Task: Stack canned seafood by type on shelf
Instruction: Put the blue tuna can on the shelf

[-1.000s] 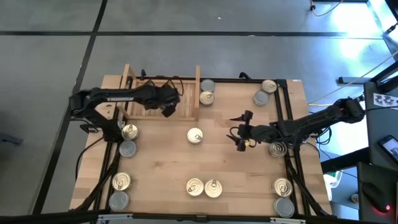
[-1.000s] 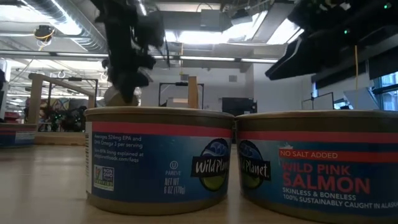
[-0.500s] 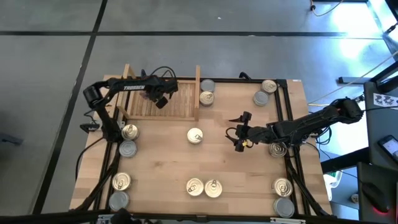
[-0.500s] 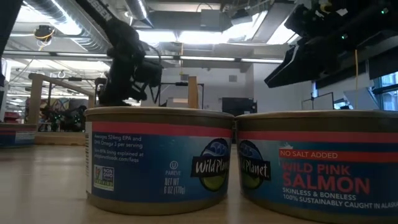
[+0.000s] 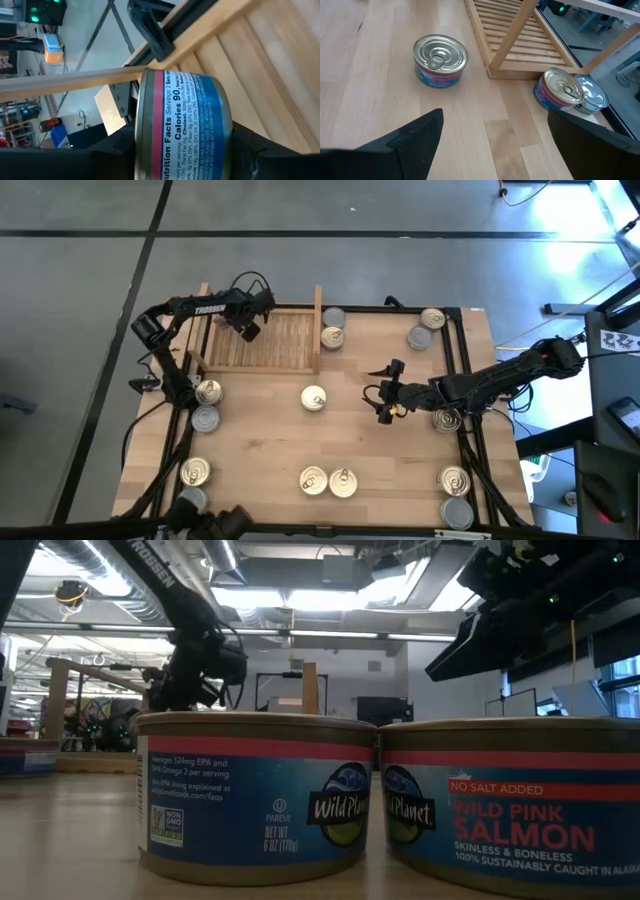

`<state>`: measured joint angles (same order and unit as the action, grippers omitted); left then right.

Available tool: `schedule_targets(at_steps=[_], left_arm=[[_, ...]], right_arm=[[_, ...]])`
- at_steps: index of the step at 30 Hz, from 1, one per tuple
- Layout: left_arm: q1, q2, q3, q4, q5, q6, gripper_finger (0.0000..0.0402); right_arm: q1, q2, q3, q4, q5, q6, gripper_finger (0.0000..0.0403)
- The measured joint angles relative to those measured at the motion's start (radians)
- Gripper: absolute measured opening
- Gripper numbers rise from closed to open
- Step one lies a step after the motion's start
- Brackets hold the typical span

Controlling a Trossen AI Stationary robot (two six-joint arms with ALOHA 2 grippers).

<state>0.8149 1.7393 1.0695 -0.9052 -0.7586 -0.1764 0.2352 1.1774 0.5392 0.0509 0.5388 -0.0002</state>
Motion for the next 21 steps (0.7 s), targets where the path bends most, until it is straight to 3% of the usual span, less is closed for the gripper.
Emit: schedule_targets(at_steps=[16,21], left_arm=[[0.046,0.005,-0.066,0.075,0.044,0.049,0.0187],[0.05,0.005,-0.074,0.11,0.087,0.05,0.0214]], right_arm=[[0.0,0.0,0.0,0.0,0.0,0.022,0.0358],[0.0,0.0,0.0,0.0,0.0,0.023,0.0358]])
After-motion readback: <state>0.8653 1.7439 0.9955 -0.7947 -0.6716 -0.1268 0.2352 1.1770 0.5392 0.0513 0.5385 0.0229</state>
